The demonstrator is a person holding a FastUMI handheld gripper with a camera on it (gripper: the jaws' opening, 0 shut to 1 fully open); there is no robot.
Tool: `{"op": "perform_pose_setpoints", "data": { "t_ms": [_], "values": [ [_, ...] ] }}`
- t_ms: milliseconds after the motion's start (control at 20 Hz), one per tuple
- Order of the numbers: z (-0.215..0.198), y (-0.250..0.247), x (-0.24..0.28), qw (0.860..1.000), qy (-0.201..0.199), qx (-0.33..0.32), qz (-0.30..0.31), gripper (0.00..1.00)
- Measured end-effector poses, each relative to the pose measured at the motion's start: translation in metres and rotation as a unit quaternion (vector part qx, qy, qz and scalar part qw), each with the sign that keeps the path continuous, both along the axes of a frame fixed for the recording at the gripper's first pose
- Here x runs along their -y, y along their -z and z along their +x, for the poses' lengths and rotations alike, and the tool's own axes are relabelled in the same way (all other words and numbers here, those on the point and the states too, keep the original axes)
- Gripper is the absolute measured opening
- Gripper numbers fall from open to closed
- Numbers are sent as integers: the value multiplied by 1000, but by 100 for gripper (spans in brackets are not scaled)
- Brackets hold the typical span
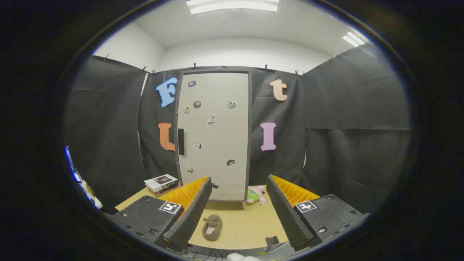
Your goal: Open the shoe cabinet door, grab the shoes and put them into the shoe cabinet, then close the shoe cabinet door.
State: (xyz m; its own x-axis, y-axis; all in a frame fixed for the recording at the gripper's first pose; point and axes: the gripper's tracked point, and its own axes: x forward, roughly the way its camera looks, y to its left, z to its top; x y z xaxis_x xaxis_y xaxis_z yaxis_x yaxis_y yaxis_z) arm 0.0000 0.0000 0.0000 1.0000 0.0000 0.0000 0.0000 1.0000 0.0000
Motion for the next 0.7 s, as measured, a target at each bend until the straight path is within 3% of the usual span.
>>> {"op": "perform_pose_setpoints", "data": {
  "t_ms": [700],
  "values": [
    [13, -9, -36, 1000, -4, 6, -9, 99]
  ]
}}
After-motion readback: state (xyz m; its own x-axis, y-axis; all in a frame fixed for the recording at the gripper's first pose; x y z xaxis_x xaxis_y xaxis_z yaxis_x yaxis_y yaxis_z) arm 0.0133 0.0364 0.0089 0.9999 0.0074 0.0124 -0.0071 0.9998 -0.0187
